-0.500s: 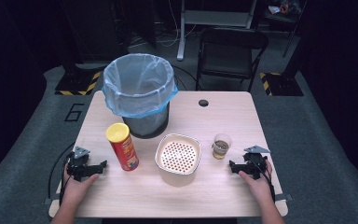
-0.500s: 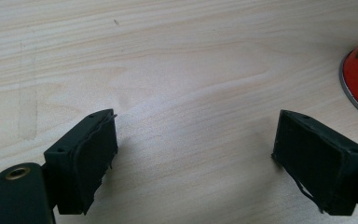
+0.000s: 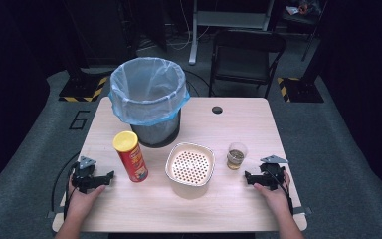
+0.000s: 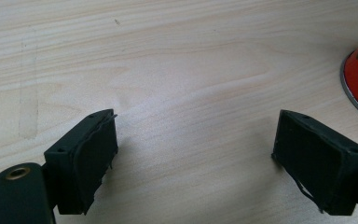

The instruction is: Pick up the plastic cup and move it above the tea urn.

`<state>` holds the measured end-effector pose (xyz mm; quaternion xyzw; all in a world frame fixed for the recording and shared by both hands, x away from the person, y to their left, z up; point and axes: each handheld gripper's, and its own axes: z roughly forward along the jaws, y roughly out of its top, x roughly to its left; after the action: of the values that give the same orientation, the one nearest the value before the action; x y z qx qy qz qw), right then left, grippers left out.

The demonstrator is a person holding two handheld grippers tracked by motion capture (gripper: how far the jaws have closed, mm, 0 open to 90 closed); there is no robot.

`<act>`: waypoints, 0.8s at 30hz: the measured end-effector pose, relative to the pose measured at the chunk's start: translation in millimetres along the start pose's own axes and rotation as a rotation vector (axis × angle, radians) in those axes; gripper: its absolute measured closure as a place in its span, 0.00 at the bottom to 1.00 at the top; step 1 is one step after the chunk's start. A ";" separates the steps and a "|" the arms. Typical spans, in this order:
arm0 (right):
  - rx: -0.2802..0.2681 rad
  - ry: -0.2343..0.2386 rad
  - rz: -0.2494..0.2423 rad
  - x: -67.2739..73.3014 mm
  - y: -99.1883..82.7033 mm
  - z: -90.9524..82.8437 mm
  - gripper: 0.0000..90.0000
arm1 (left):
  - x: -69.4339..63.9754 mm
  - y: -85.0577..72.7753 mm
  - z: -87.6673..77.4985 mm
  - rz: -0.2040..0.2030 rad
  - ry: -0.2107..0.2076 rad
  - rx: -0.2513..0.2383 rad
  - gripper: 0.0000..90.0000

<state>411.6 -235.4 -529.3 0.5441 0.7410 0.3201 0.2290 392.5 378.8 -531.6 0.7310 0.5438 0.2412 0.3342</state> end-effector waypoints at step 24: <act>-0.108 0.213 -0.134 73.8 75.7 -80.0 0.59 | -1.7 -0.2 -0.4 -0.008 0.000 0.003 0.15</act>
<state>384.1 -167.7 -418.7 0.4430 0.7774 0.3996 0.1990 391.6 377.3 -531.5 0.7294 0.5471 0.2392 0.3338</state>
